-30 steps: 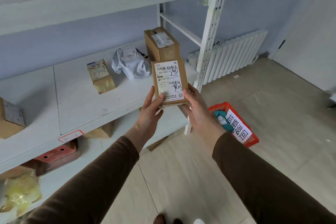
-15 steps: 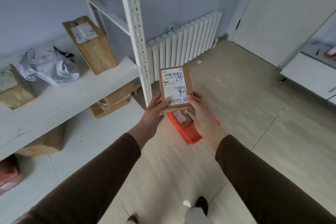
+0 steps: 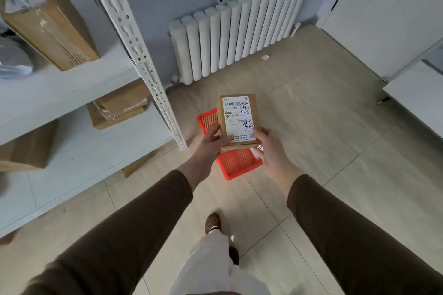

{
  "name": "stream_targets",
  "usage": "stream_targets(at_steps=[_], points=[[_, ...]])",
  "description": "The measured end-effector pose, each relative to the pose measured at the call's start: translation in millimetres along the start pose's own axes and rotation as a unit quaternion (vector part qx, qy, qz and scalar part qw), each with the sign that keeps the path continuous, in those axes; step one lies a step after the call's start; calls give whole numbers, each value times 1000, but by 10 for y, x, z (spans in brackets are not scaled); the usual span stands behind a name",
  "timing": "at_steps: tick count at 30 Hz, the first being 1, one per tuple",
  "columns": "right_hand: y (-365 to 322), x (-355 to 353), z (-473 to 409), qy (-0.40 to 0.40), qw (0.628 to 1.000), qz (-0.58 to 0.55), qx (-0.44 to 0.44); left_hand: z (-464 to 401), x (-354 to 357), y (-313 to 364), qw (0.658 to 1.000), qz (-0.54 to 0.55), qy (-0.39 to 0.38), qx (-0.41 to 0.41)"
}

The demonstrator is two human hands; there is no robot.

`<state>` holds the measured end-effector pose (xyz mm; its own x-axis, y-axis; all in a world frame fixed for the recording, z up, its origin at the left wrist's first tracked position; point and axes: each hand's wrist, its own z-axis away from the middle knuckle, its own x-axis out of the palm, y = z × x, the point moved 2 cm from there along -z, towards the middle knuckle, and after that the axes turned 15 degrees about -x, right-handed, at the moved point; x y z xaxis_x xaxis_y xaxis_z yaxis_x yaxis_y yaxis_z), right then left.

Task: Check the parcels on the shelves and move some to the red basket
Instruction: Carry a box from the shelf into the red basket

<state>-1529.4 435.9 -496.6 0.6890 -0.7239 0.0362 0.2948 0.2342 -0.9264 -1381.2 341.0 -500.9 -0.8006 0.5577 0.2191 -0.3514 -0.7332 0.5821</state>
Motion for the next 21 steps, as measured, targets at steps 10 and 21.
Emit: stream_targets(at_steps=[10, 21], points=[[630, -274, -993, -47, 996, 58, 48, -1136, 225, -262, 997, 50, 26, -55], [1672, -819, -2194, -154, 973, 124, 123, -2586, 669, -1046, 965, 181, 153, -114]])
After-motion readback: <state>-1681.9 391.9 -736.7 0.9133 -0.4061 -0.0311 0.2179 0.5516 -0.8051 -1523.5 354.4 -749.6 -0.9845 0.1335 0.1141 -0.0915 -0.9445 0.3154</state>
